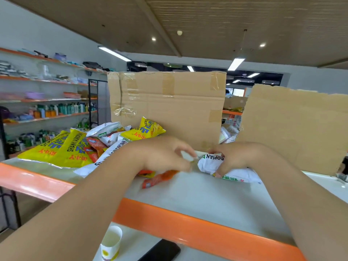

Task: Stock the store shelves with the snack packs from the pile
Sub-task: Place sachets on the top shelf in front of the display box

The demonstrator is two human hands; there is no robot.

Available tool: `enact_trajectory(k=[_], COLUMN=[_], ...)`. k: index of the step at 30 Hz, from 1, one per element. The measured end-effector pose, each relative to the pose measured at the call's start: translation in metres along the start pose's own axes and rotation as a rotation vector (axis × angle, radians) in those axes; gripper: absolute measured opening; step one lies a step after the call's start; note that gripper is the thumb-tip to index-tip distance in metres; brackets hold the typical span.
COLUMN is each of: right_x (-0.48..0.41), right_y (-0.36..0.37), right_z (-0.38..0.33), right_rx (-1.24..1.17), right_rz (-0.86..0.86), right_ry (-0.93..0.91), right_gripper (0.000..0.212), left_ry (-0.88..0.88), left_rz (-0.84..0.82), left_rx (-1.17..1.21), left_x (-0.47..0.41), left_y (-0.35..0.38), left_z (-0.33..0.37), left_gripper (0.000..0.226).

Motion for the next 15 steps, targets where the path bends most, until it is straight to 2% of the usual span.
enact_trajectory(k=[2,4,6,7,9,11,15], right_x=[-0.001,-0.002,-0.005,-0.005,-0.003,-0.002,-0.001], right_y=[-0.001,-0.002,-0.003,-0.003,-0.004,-0.005,-0.004], right_z=[0.007,0.013,0.019,0.021,0.024,0.025,0.023], right_rx=[-0.005,-0.01,-0.03,-0.04,-0.046,-0.039,-0.052], right_rz=[-0.008,-0.001,0.0,-0.011,-0.029,-0.02,-0.014], right_ry=[0.015,0.026,0.04,0.042,0.052,0.062,0.065], right_gripper=[0.097,0.104,0.109,0.105,0.088,0.079,0.076], left_ry=[0.042,0.001,-0.105,-0.158,-0.227,-0.236,-0.036], left_rz=[0.128,0.222,0.276,0.306,0.325,0.244,0.105], left_rx=[0.401,0.711,0.77,0.659,0.19,-0.127,-0.208], left_x=[-0.008,-0.019,-0.029,-0.032,-0.037,-0.035,-0.033], left_y=[-0.007,-0.009,-0.003,0.002,0.009,0.018,0.029], left_z=[0.003,-0.001,-0.009,-0.015,-0.028,-0.031,-0.014], left_gripper=[0.036,0.031,0.035,0.032,0.018,0.019,0.047])
Point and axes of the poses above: each hand's wrist, its own x-axis away from the middle knuckle, its own y-axis out of the palm, z = x × y, the point moved 3 cm from there along -x, towards the middle knuckle, and after that the axes turned 15 degrees about -x, right-handed, at the moved point
